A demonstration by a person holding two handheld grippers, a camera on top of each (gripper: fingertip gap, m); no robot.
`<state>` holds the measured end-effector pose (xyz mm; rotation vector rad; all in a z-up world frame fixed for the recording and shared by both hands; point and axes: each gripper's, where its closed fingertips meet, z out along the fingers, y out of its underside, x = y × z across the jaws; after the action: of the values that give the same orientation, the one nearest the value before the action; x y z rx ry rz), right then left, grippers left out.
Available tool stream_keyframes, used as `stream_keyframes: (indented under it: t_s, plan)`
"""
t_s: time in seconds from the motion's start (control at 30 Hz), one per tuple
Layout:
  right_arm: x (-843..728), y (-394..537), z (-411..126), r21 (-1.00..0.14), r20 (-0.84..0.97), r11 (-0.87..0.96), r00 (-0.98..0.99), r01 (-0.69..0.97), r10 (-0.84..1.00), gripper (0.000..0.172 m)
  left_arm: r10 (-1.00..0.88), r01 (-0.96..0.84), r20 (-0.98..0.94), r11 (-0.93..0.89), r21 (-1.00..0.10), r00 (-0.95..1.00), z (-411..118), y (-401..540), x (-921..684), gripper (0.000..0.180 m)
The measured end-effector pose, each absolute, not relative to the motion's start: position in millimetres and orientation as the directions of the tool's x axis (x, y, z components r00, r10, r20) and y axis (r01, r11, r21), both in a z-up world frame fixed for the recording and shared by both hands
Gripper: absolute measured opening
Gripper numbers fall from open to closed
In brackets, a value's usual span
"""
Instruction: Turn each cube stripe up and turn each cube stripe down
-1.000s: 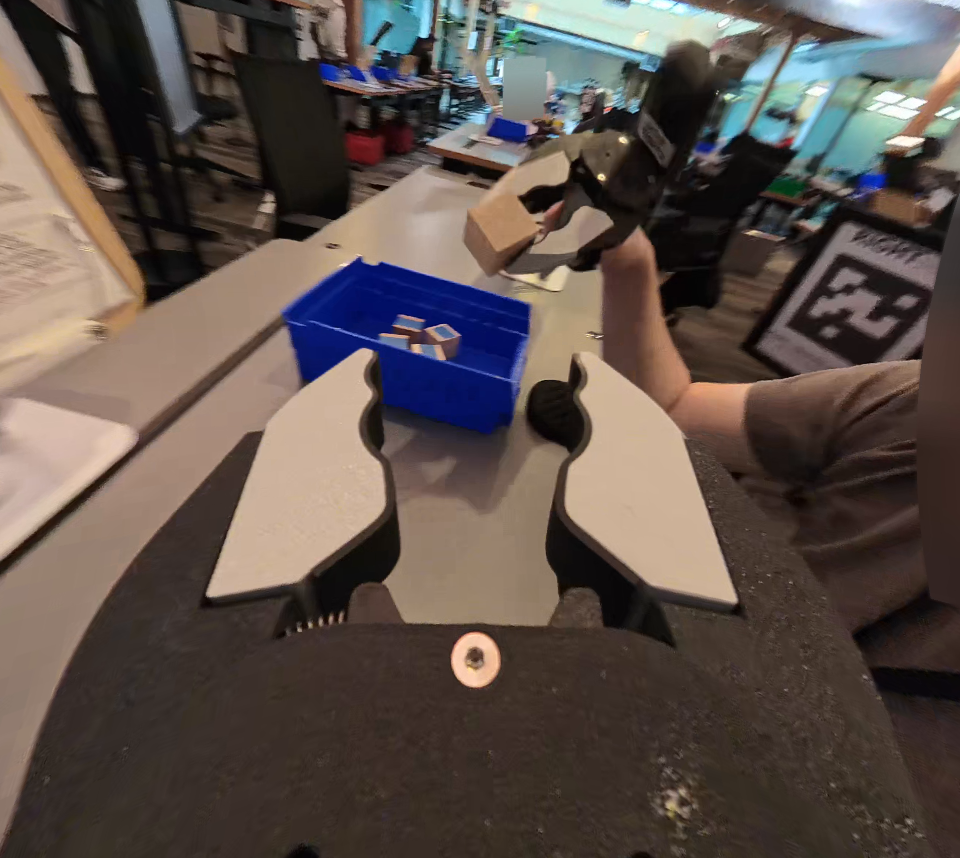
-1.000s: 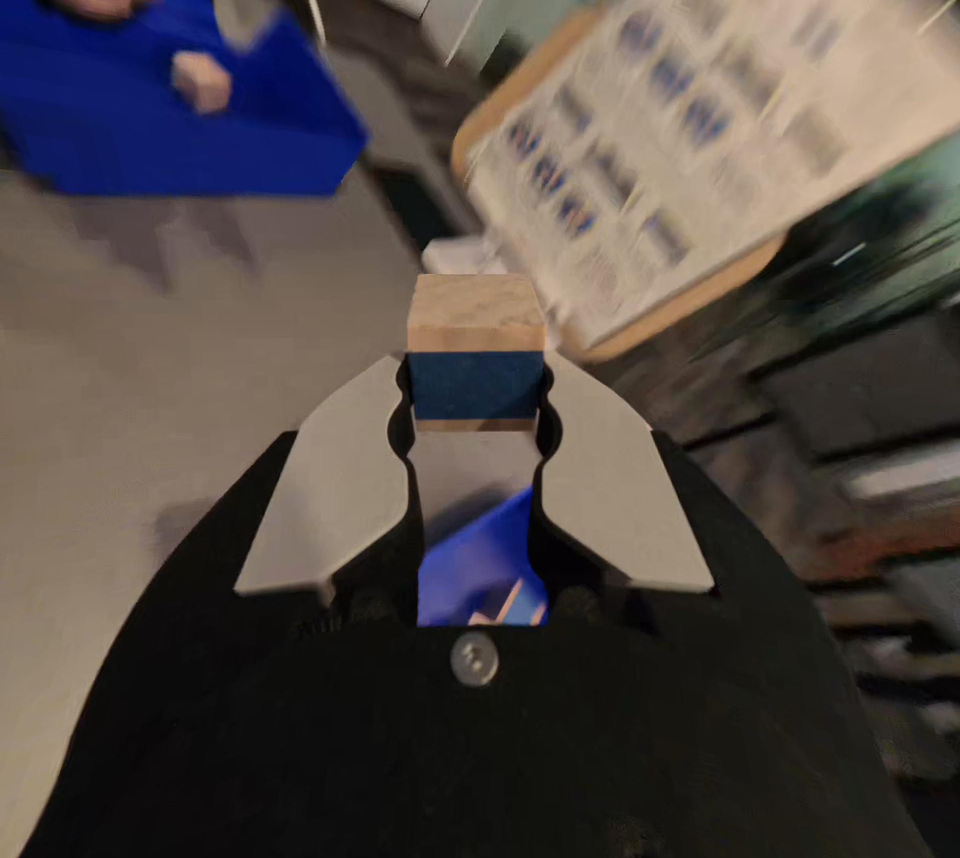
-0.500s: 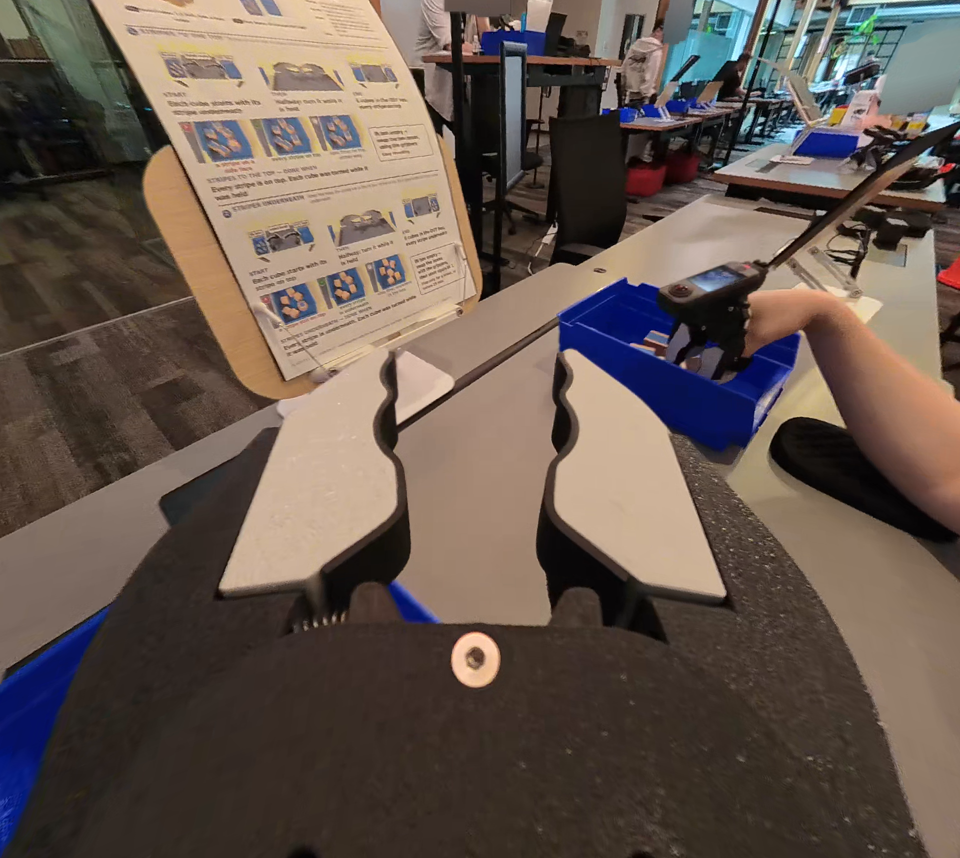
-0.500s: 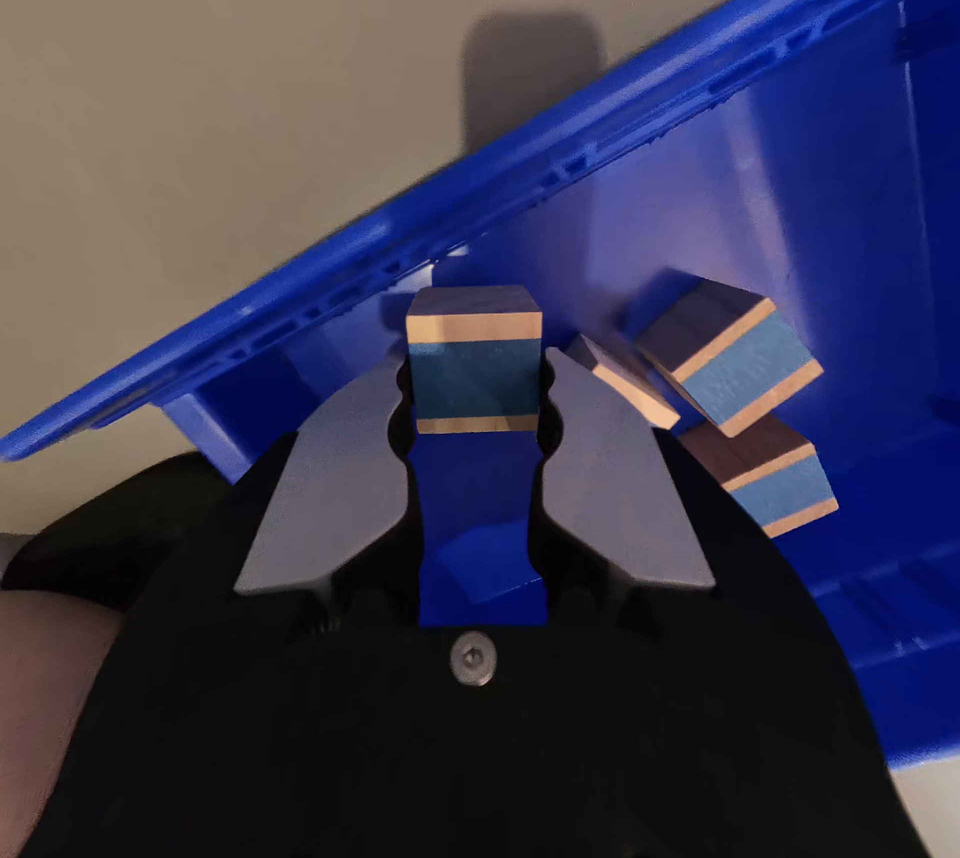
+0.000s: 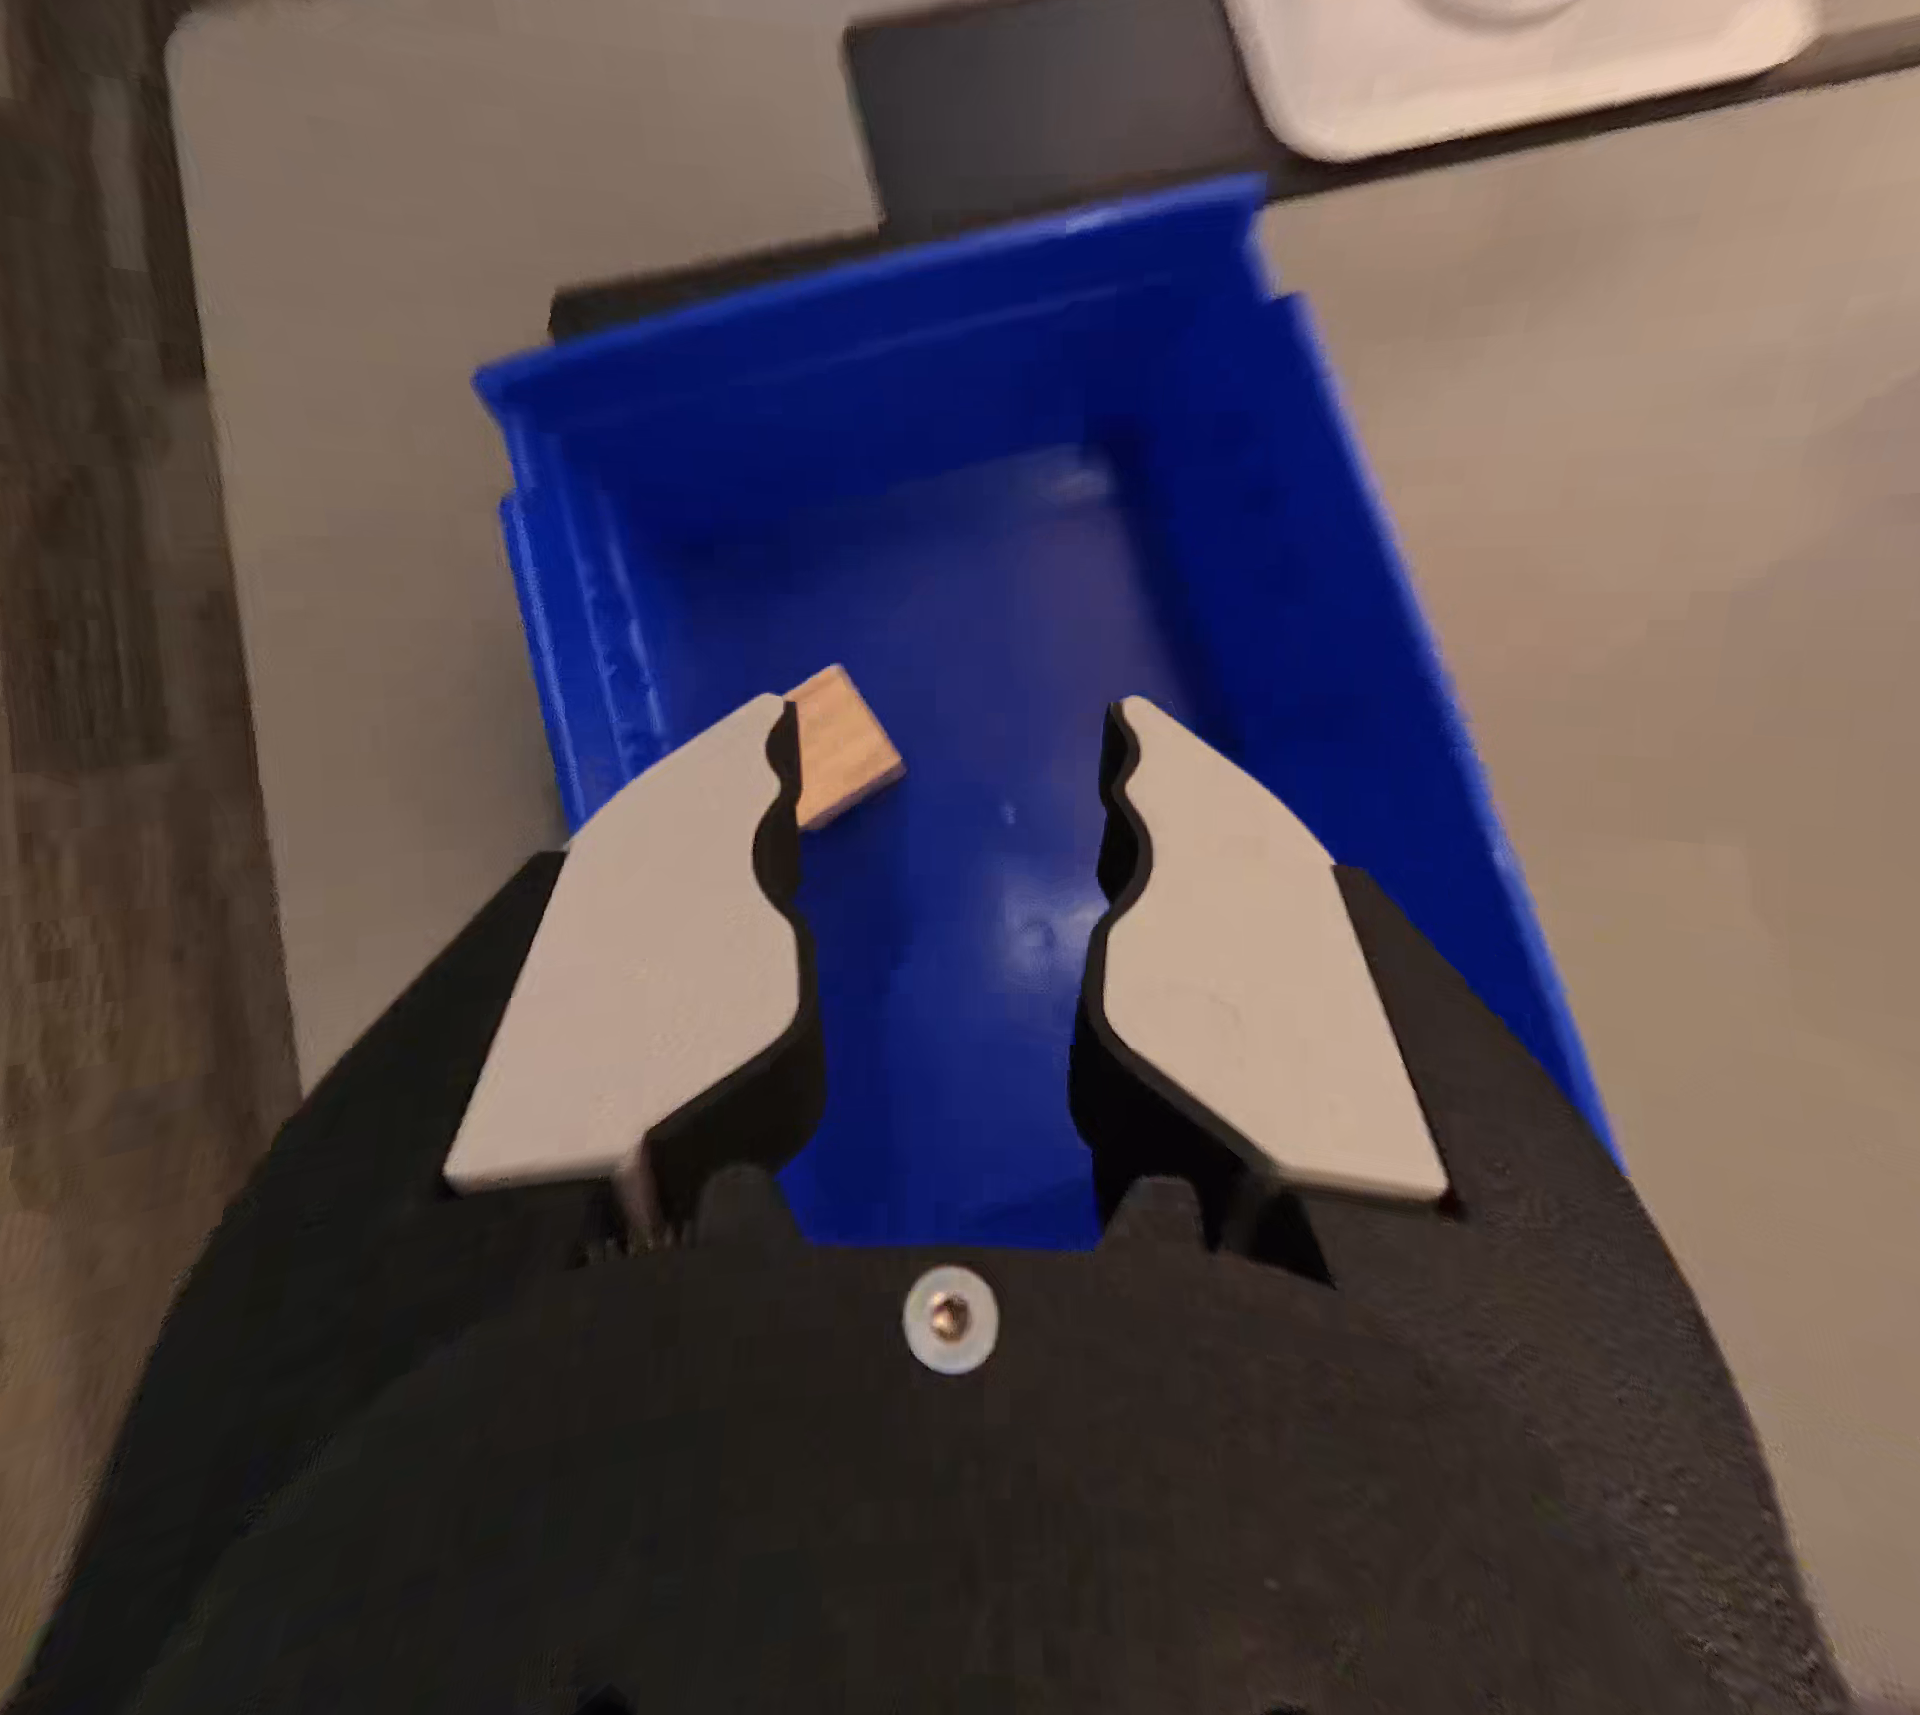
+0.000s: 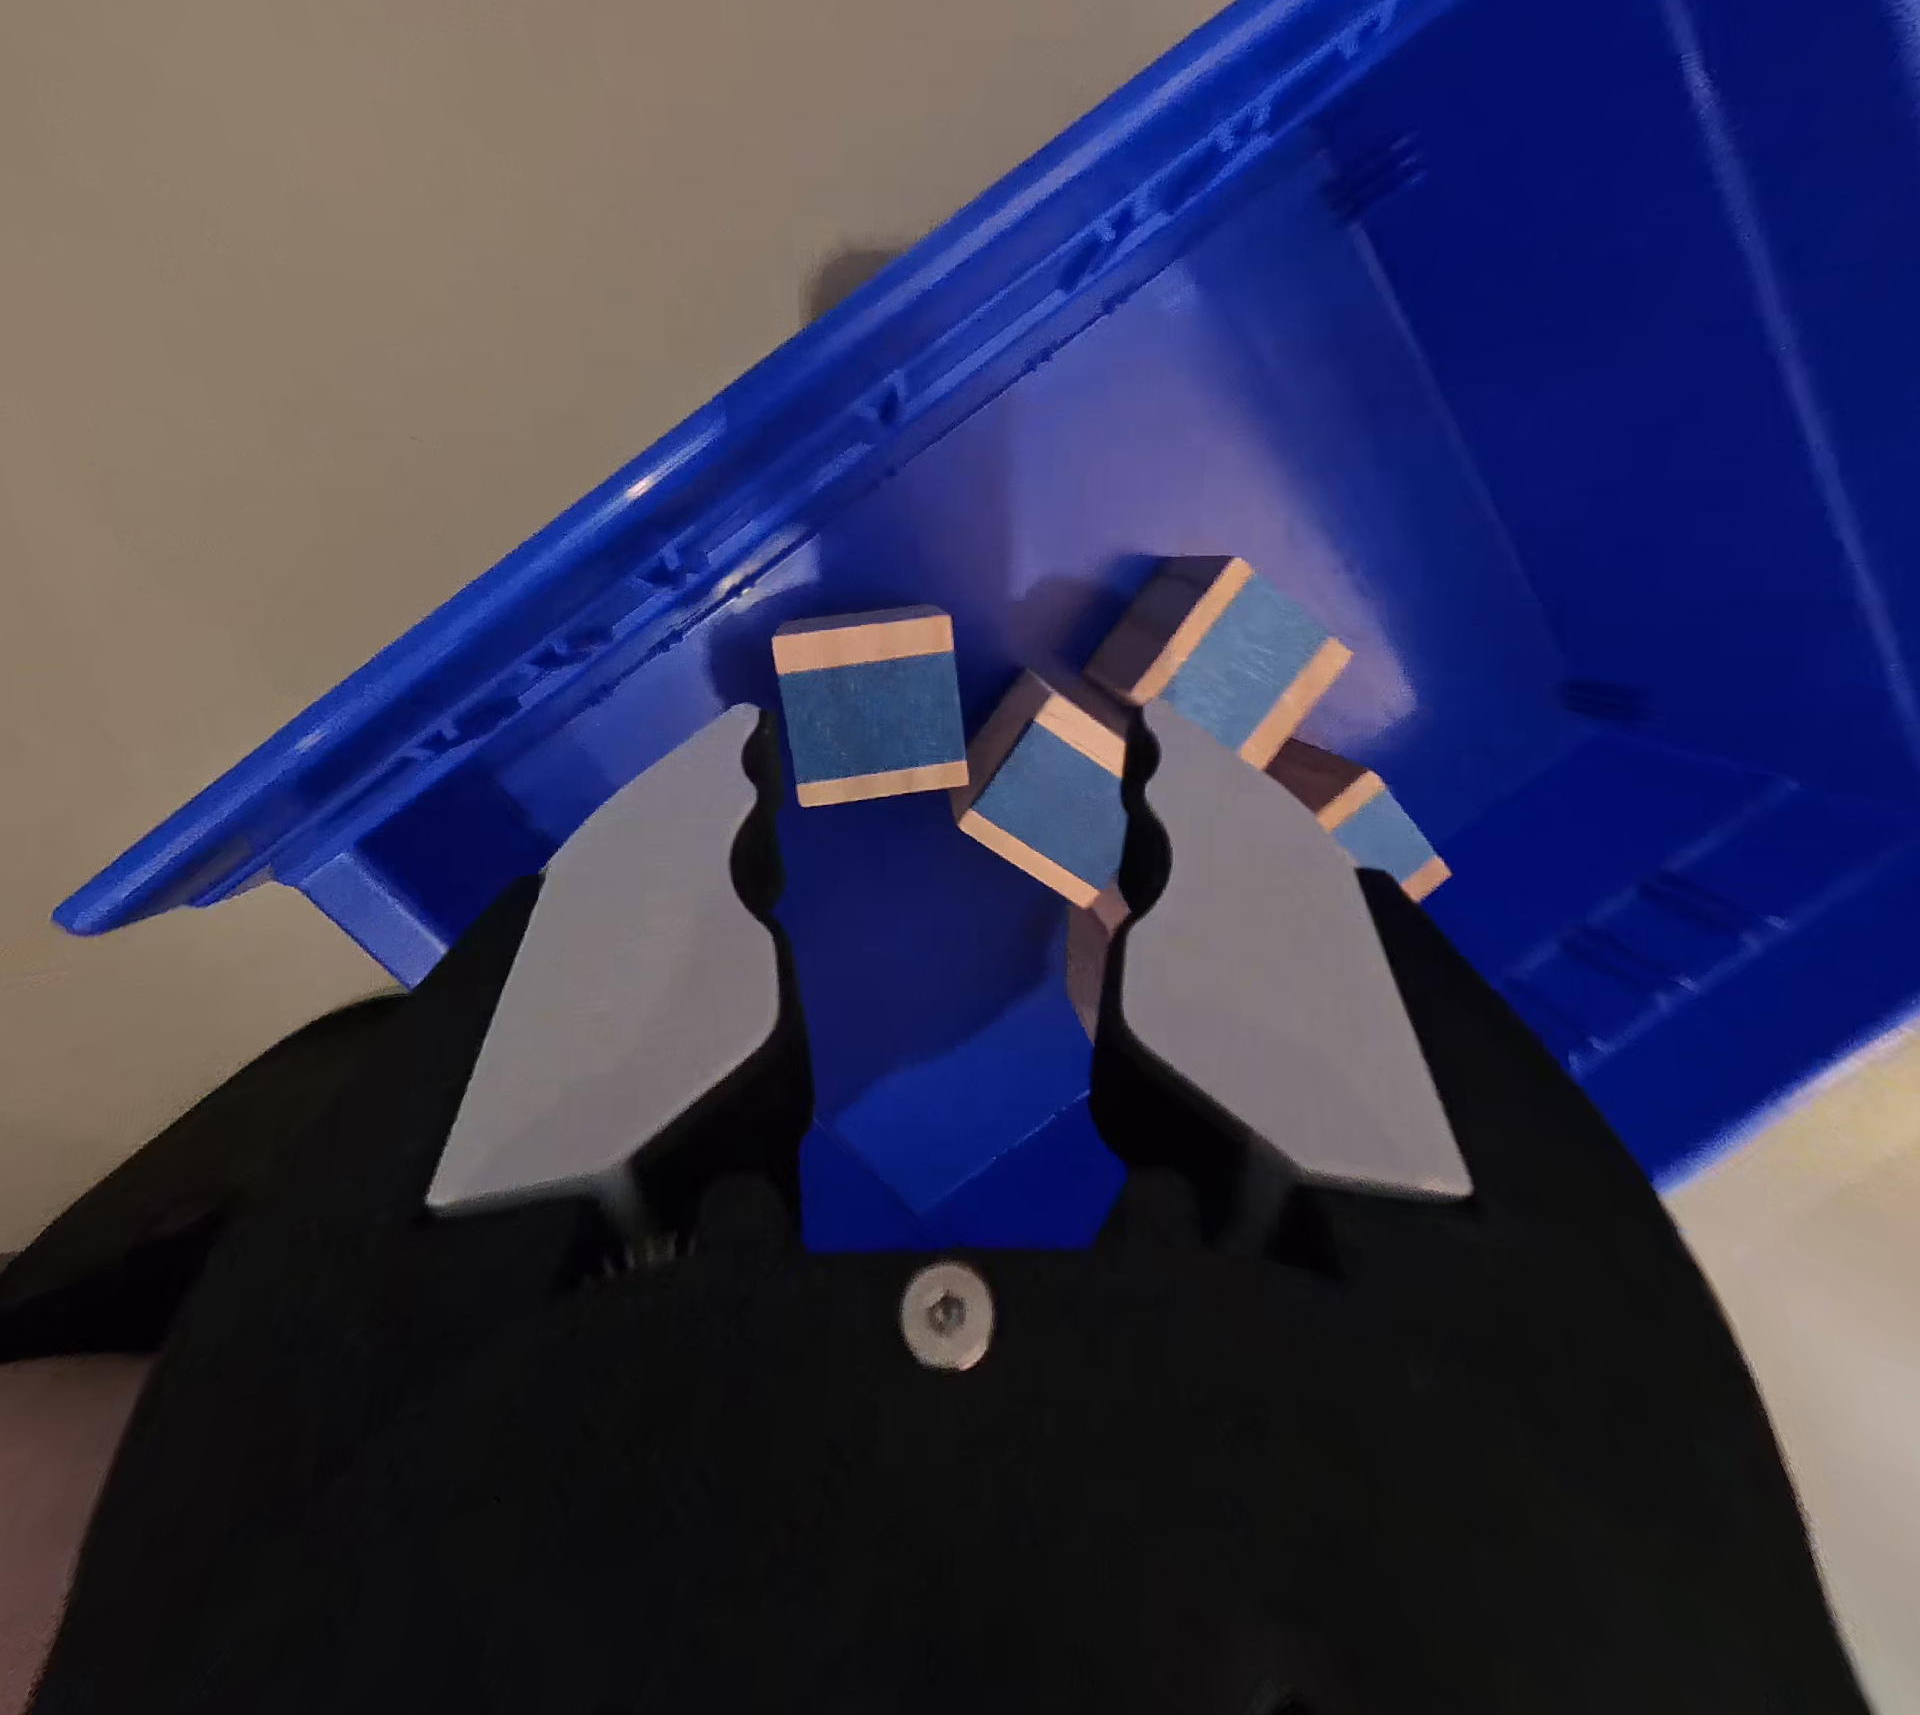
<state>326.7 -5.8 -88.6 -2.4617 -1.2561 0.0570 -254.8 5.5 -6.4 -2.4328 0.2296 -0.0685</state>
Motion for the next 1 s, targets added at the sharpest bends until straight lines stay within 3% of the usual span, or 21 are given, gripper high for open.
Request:
stream_keyframes:
  t_s: [0.23,0.6,1.0]
  plan:
    - [326.7,-5.1,-82.5,-0.329,0.195,-0.513,0.588,0.793,0.785,0.065,-0.024,-0.074,-0.142,-0.930,-0.360,0.990,-84.1,18.0,-282.7,0.061]
    - [321.8,-4.0,-87.3,-0.298,0.200,-0.504,0.570,0.810,0.797,0.065,0.094,0.067,-0.107,-0.971,-0.230,0.990,-119.1,13.7,-295.6,0.069]
    - [319.2,-2.5,-90.9,-0.276,0.211,-0.500,0.559,0.821,0.802,0.064,0.053,0.021,-0.174,-0.983,-0.180,0.983,-141.3,22.0,-302.7,0.053]
